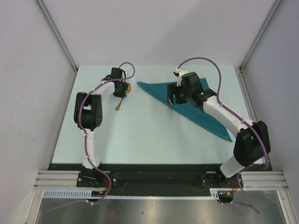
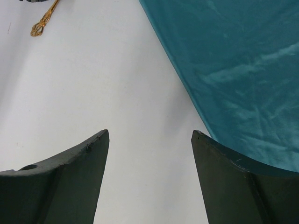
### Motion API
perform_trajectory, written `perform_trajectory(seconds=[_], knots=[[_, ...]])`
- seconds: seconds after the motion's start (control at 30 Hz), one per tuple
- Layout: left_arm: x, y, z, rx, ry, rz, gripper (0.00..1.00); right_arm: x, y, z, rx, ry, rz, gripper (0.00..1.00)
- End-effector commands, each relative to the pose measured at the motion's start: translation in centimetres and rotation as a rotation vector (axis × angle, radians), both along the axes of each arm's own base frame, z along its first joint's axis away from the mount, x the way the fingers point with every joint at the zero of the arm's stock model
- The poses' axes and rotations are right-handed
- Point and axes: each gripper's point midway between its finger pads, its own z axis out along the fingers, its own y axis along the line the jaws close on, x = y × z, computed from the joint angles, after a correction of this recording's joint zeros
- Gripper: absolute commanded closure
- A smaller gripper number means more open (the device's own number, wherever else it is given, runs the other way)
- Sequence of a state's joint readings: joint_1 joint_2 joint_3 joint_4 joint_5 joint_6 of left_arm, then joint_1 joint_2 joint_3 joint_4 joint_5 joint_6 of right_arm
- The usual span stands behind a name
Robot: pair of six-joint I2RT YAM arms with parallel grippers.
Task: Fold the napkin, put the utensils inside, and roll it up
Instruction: Grab a utensil with the right arm
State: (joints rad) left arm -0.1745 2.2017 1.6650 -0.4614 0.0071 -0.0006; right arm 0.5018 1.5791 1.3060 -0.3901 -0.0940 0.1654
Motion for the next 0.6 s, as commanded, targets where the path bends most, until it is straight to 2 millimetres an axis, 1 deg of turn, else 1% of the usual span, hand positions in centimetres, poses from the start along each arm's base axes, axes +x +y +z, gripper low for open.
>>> perform_trajectory(seconds=[0.0, 0.03, 0.1, 0.13, 0.17, 0.2, 0.27, 0.3, 0.37, 0.4, 0.43, 0.47, 0.5, 0.53, 0.57], knots=[[-1.4, -1.2, -0.5, -0.065, 0.074, 0.037, 0.9, -0.5, -0.4, 1.8, 0.032, -0.046, -0.015, 0.23], [-2.2, -1.3, -0.9, -0.084, 0.103, 0.063, 0.92, -0.6, -0.4, 1.7, 0.033, -0.046, -0.016, 0.23], [-3.2, -1.7, -0.9, -0.113, 0.125, 0.077, 1.0, -0.9, -0.6, 1.5, 0.034, -0.043, -0.021, 0.23], [-3.6, -2.1, -0.7, -0.138, 0.134, 0.094, 1.0, -1.0, -0.7, 1.5, 0.038, -0.042, -0.024, 0.23], [-3.9, -2.3, 0.1, -0.159, 0.127, 0.099, 1.0, -1.3, -0.7, 1.4, 0.039, -0.041, -0.023, 0.23], [-4.9, -2.7, -0.3, -0.187, 0.147, 0.103, 1.0, -1.4, -0.7, 1.4, 0.043, -0.041, -0.024, 0.23], [-6.0, -3.2, -0.1, -0.235, 0.156, 0.135, 1.0, -1.7, -0.7, 1.4, 0.053, -0.038, -0.024, 0.23], [-7.0, -3.6, 0.2, -0.272, 0.15, 0.137, 1.0, -1.9, -0.8, 1.1, 0.054, -0.031, -0.027, 0.23], [-8.1, -4.7, 0.8, -0.333, 0.141, 0.176, 1.0, -2.1, -0.8, 1.1, 0.061, -0.03, -0.027, 0.23], [-9.1, -5.1, 1.0, -0.361, 0.117, 0.184, 0.99, -2.3, -0.9, 0.9, 0.064, -0.028, -0.027, 0.23], [-9.8, -6.4, 1.4, -0.404, 0.114, 0.212, 1.0, -2.5, -1.0, 0.9, 0.064, -0.026, -0.028, 0.23], [-10.9, -6.8, 0.7, -0.426, 0.111, 0.225, 1.0, -2.5, -1.0, 0.7, 0.063, -0.025, -0.032, 0.23], [-11.0, -7.4, 2.2, -0.473, 0.077, 0.275, 1.0, -2.7, -1.1, 0.3, 0.057, -0.014, -0.032, 0.23], [-11.9, -8.8, 2.3, -0.498, 0.078, 0.275, 1.0, -2.8, -1.1, 0.0, 0.055, -0.008, -0.031, 0.23], [-12.8, -9.4, 1.8, -0.525, 0.07, 0.29, 1.0, -3.0, -1.1, -0.3, 0.051, -0.003, -0.027, 0.23]])
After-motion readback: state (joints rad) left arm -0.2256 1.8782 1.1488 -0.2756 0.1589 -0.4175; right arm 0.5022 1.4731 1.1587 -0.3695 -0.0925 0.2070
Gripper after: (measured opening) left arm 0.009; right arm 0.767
